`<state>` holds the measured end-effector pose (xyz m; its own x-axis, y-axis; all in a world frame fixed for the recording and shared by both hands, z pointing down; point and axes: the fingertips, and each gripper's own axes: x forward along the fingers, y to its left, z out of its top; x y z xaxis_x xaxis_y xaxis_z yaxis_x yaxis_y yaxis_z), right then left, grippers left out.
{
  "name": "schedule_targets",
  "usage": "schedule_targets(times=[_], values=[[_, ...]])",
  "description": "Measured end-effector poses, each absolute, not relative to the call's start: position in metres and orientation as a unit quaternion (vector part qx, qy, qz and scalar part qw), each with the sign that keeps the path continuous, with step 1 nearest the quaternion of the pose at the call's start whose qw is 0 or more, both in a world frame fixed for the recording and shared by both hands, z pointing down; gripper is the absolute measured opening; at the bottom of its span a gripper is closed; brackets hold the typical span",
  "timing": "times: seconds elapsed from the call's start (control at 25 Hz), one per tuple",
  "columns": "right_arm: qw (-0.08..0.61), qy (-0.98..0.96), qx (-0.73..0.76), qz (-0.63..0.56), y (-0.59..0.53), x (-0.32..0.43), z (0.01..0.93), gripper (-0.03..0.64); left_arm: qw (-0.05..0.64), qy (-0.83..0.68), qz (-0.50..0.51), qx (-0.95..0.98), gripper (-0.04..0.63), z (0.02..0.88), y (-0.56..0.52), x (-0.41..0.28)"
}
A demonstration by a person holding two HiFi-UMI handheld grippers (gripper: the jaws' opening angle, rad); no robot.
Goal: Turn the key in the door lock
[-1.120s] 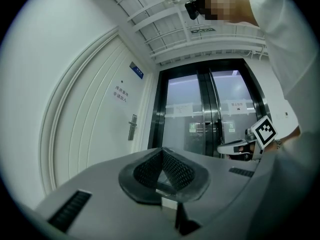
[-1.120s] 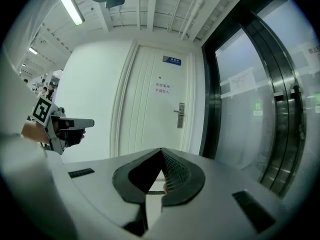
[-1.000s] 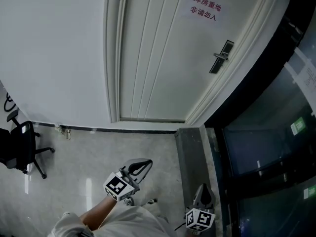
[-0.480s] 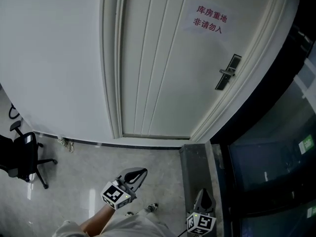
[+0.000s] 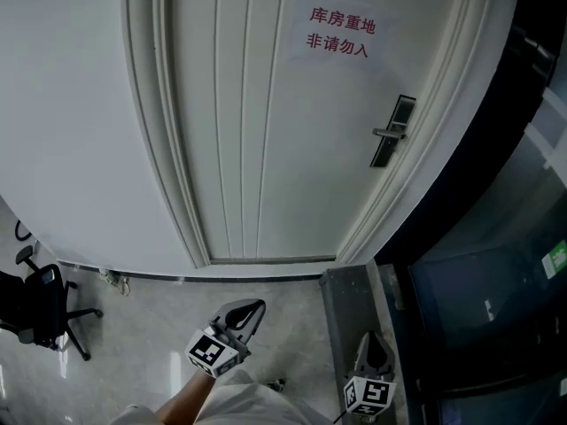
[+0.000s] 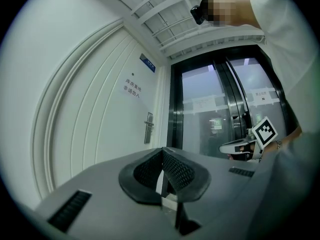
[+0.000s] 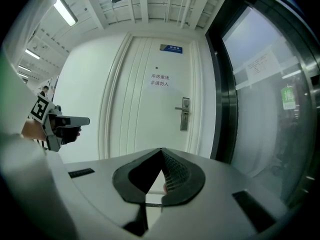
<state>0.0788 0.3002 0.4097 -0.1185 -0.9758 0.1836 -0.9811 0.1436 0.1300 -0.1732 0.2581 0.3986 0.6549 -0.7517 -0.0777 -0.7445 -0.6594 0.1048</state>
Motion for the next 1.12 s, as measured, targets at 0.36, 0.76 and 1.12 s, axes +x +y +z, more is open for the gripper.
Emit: schedule_targets(times=[0.36, 0.76, 1.12], values=[[0.116, -0.738, 0.664, 0.012, 0.241, 0.094, 0.417, -0.009, 0.029, -0.39, -0.045, 0.919, 0.006, 0.401, 0.196, -0.148], [0.22, -0.69, 0.686, -0.064, 0.144, 0.08, 0.407, -0.009, 0.036, -0.315, -0.04, 0.948, 0.006, 0.401, 0.067, -0.128], [0.376, -0.633, 0.657, -0.163, 0.07, 0.063, 0.412, -0.009, 0.024, -0.255, -0.043, 0.966, 0.006, 0.397, -0.025, -0.118]])
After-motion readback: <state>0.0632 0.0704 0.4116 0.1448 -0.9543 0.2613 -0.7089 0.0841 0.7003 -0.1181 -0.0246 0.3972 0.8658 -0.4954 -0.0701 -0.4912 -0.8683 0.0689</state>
